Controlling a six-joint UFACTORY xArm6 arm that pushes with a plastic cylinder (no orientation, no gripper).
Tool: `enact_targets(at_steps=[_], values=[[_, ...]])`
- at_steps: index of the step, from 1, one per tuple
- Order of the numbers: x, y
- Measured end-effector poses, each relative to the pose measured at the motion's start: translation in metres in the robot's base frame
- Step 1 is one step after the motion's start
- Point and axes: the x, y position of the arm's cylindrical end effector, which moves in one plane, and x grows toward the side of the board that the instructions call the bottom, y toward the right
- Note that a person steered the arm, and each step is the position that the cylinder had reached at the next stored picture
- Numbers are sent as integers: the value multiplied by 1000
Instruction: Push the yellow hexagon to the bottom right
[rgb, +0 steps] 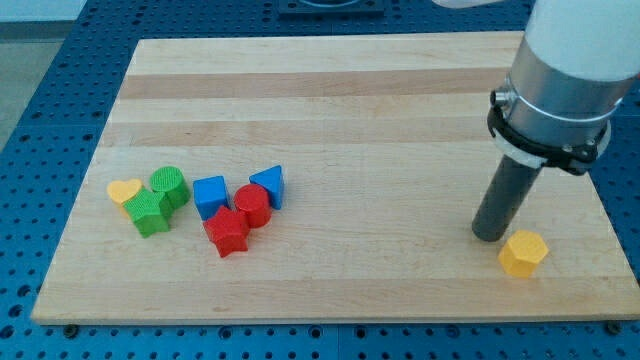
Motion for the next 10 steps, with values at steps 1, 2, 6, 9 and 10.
enact_targets(at_steps=[1, 2, 6, 9, 10], values=[[1, -16], [25, -24], [29, 23], [27, 22], [27, 24]])
